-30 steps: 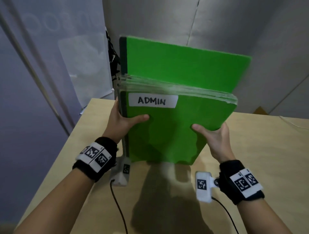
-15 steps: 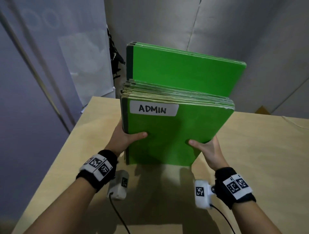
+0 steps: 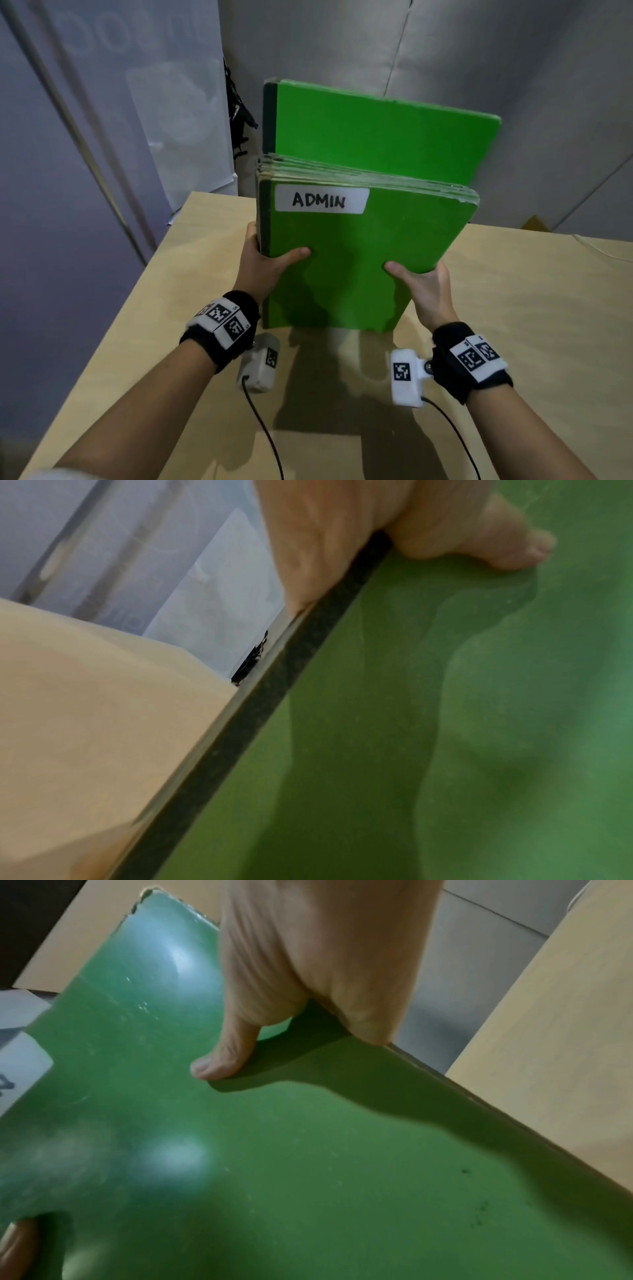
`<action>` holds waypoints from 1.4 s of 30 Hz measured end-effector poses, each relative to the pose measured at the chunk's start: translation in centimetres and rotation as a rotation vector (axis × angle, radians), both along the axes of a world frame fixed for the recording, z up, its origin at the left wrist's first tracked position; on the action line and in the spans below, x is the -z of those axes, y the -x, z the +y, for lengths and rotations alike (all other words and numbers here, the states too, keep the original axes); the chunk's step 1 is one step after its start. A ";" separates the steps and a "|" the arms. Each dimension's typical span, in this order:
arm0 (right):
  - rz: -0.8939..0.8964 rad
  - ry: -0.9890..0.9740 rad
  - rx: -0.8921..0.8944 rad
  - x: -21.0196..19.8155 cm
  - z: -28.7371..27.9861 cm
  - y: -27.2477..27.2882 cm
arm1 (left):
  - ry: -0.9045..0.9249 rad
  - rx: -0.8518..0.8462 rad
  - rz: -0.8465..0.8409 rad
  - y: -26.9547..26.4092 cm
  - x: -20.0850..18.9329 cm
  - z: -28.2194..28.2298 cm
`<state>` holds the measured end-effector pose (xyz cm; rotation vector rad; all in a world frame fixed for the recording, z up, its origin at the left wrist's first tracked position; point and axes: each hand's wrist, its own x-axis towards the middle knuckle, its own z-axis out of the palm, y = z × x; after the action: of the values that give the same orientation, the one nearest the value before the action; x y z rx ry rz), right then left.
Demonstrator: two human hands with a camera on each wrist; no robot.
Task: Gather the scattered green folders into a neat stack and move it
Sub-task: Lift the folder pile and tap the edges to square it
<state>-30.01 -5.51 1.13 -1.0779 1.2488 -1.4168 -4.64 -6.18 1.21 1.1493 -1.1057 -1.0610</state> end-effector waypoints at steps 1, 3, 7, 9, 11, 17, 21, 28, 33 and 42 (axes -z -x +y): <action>-0.008 0.006 0.008 -0.3 -0.1 0.1 | 0.015 -0.007 -0.002 0.0 -0.3 -0.1; -0.012 0.025 0.007 -0.7 -0.3 0.4 | 0.037 -0.004 -0.007 0.1 -0.7 -0.3; 0.014 0.006 -0.004 0.3 0.2 0.8 | 0.005 0.046 -0.015 -0.1 0.2 0.1; 0.030 -0.011 -0.018 0.9 0.2 0.8 | -0.018 0.061 -0.018 -0.2 0.7 0.3; 0.040 -0.017 -0.042 1.4 0.0 0.9 | -0.036 0.087 -0.030 -0.4 1.2 0.3; 0.162 -0.154 -0.091 4.6 0.5 1.4 | -0.114 0.160 -0.130 -0.7 3.7 1.0; 0.187 -0.209 -0.106 5.6 0.6 1.4 | -0.185 0.144 -0.133 -0.6 5.1 1.5; 0.163 -0.170 -0.065 4.8 0.6 0.9 | -0.172 0.079 -0.104 -0.1 4.4 1.0; 0.160 -0.129 -0.072 3.1 0.4 0.6 | -0.196 0.043 -0.059 -0.5 2.2 0.4; 0.169 -0.018 0.004 -2.0 -0.5 -0.5 | -0.258 0.106 -0.036 -0.9 -4.5 -1.3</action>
<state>-29.53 -5.97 3.16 -1.2030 1.3816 -1.3362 -3.73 -7.52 5.67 1.3286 -1.0900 -1.2986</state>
